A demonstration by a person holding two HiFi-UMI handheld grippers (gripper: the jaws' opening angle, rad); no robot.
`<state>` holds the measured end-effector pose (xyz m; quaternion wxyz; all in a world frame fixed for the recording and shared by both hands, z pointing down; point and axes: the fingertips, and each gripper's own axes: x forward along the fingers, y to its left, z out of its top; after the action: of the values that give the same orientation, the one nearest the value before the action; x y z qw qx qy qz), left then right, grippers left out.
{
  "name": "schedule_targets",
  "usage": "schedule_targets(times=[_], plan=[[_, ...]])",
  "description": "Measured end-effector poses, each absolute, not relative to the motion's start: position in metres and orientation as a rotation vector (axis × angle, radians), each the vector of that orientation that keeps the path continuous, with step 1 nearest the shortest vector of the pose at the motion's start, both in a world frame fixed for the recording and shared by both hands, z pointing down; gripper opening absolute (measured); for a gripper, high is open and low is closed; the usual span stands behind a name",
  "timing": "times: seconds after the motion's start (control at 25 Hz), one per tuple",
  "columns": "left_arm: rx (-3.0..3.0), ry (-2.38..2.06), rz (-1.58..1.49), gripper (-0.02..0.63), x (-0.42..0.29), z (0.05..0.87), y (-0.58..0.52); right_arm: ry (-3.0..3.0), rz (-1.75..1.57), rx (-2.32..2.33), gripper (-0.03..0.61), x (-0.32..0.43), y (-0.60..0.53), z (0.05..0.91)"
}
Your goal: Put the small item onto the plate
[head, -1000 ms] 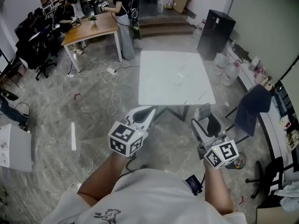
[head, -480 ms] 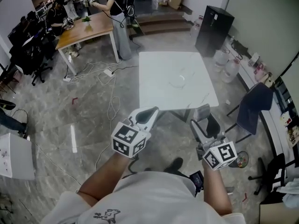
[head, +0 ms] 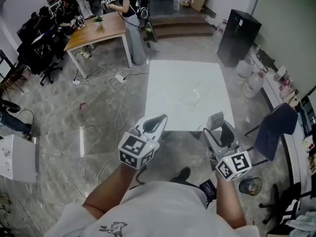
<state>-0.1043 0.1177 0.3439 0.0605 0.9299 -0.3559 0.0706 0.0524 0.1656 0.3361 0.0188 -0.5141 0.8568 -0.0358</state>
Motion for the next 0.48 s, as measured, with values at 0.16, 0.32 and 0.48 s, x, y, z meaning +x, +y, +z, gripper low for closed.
schedule_targets(times=[0.16,0.32,0.48], plan=[[2.774,-1.156,0.191,-0.003,-0.064,0.343,0.075,2.719,-0.149,-1.538,0.293,0.089,0.122,0.348],[2.749,-1.208,0.163,-0.003,-0.027,0.346,0.043,2.77,-0.177,-1.465,0.293,0.119,0.089,0.358],[2.727,-1.239,0.173,-0.003,0.004,0.357,0.02,2.803,-0.186,-1.4,0.293,0.141,0.063,0.365]])
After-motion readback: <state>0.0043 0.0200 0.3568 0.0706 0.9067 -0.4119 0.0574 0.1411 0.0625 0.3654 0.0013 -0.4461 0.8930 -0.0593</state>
